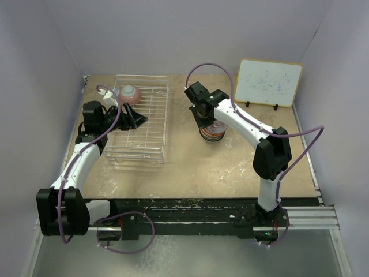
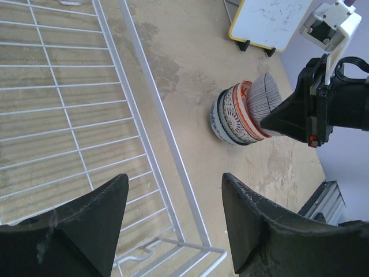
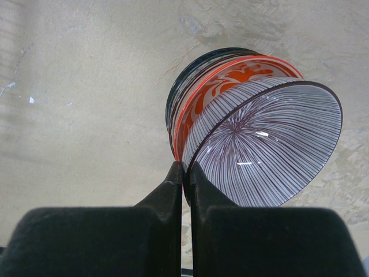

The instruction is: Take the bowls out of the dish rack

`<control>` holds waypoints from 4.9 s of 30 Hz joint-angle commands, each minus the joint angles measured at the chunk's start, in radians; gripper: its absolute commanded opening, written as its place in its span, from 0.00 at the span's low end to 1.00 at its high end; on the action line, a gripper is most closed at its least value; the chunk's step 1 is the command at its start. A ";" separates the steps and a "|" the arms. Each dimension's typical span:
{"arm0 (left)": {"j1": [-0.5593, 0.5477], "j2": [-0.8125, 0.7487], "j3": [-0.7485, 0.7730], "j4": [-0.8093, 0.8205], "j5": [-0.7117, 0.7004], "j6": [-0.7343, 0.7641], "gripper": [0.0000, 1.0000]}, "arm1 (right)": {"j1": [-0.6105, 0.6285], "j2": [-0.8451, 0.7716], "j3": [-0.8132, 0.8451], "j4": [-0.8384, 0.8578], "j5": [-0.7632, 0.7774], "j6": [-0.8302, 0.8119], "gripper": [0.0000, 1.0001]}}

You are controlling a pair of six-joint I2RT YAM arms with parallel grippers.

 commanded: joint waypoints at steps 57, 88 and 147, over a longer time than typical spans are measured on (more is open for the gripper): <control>-0.039 0.799 0.601 0.394 -0.637 0.388 0.96 | 0.002 -0.707 -0.613 0.731 -0.054 -0.025 0.77; -0.038 0.862 0.433 0.527 -0.732 0.438 0.56 | 0.000 -0.697 -0.652 0.739 -0.037 -0.022 0.74; 0.090 0.341 0.170 0.594 -0.144 -0.416 0.00 | 0.000 -0.034 -0.364 1.705 -0.785 0.718 0.74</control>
